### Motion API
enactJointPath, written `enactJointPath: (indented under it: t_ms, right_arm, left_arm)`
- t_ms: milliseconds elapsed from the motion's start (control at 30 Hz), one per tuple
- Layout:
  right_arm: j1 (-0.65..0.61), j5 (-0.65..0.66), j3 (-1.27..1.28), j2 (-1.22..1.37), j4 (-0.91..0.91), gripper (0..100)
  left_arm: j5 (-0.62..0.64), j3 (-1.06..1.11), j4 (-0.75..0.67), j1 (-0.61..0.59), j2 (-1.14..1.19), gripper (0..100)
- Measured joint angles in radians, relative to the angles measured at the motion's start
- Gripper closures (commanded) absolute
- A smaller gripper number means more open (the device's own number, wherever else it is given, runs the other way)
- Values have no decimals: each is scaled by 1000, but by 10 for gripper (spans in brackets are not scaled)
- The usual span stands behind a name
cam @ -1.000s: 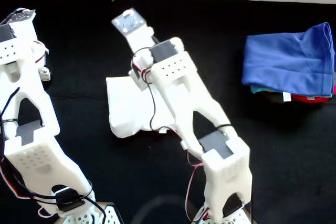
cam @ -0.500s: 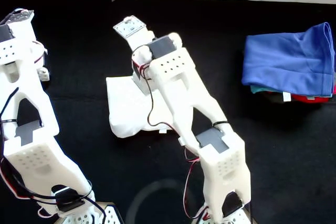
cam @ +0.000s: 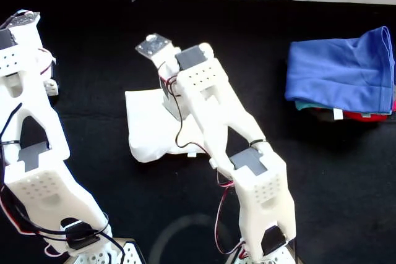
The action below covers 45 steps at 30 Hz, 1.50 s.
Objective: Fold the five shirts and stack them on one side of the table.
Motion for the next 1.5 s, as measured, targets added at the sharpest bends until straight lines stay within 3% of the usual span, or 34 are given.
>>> enactJointPath:
  t_ms: [100, 433, 767, 1067, 1267, 1400, 1500]
  right_arm:
    - [0, 0, 2, 5, -8, 998]
    - [60, 0, 2, 3, -23, 993]
    - [81, -37, 8, -216, 138, 993]
    - [92, -44, 207, -233, 143, 993]
    - [94, -44, 371, -391, 130, 993]
    - [94, -44, 525, -470, 29, 966]
    - [94, -44, 605, -479, -60, 860]
  left_arm:
    - [0, 0, 0, 0, 0, 990]
    - [0, 0, 0, 0, 0, 990]
    - [0, 0, 0, 0, 0, 990]
    - [0, 0, 0, 0, 0, 990]
    - [0, 0, 0, 0, 0, 990]
    - [0, 0, 0, 0, 0, 990]
    - [0, 0, 0, 0, 0, 990]
